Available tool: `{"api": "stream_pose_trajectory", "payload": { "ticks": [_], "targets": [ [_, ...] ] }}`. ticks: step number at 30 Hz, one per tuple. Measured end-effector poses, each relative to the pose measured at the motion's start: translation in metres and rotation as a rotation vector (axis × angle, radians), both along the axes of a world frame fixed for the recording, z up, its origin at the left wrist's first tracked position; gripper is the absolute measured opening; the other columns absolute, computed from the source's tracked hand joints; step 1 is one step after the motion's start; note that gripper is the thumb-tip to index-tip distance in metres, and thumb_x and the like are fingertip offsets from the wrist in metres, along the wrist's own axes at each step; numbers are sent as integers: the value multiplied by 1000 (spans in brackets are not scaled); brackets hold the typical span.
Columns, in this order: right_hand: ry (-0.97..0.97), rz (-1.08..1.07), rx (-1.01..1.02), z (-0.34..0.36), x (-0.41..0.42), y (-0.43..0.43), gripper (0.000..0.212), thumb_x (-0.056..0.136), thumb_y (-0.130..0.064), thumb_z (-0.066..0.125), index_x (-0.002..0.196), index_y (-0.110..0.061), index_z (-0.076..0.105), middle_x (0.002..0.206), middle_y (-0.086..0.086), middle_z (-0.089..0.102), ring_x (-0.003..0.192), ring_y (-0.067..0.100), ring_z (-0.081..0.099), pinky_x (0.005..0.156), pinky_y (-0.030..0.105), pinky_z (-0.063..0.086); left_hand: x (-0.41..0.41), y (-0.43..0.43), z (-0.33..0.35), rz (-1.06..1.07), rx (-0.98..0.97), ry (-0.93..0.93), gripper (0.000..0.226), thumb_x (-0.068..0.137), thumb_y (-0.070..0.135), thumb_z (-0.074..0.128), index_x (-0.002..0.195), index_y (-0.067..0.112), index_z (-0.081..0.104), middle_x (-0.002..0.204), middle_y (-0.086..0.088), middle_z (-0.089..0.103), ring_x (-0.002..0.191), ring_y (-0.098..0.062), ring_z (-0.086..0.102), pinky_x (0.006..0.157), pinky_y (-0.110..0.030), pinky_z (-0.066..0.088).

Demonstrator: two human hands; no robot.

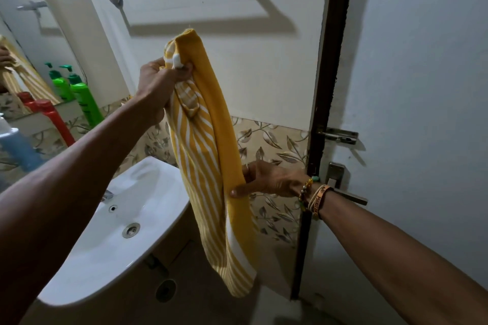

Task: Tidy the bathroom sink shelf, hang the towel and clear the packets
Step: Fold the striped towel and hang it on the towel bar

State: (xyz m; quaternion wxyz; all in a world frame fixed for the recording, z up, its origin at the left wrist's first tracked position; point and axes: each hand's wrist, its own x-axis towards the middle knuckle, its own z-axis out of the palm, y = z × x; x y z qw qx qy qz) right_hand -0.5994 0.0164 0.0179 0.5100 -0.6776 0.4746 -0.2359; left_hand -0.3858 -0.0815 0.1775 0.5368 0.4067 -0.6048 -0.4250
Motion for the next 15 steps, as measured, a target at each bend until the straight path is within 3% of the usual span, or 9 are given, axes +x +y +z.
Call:
{"api": "stream_pose_trajectory", "payload": {
  "ticks": [2, 5, 9, 12, 15],
  "targets": [
    [161, 41, -5, -10, 5, 0, 24, 88, -28, 73, 108, -16, 70, 114, 8, 71, 104, 31, 66, 101, 50, 50, 2, -2, 4, 35, 12, 72, 18, 83, 19, 77, 100, 22, 70, 84, 5, 77, 81, -16, 76, 65, -31, 61],
    [152, 9, 41, -21, 8, 0, 41, 91, -30, 69, 120, -1, 64, 123, 20, 65, 113, 46, 60, 103, 66, 41, 3, -3, 8, 73, 10, 121, 15, 83, 16, 76, 95, 22, 70, 85, 2, 77, 84, -19, 76, 71, -35, 62],
    [89, -16, 110, -25, 4, -2, 44, 89, -22, 72, 129, -8, 61, 127, 10, 66, 120, 42, 59, 104, 58, 46, 7, -4, 7, 95, -2, 118, 15, 83, 17, 77, 93, 23, 69, 84, 4, 77, 82, -16, 76, 72, -34, 62],
    [285, -21, 86, -33, -5, -10, 36, 90, -24, 71, 122, -9, 62, 114, 9, 71, 103, 35, 69, 87, 41, 60, 11, -5, 4, 65, 0, 96, 17, 83, 19, 77, 96, 24, 69, 85, 6, 77, 81, -14, 76, 70, -32, 62],
    [534, -122, -7, -40, -18, -21, 29, 95, -26, 65, 113, -3, 63, 102, 14, 73, 84, 28, 74, 78, 36, 61, 12, -4, -3, 2, 0, 45, 19, 82, 23, 79, 97, 26, 68, 85, 9, 77, 81, -12, 76, 66, -28, 60]
  ]
}}
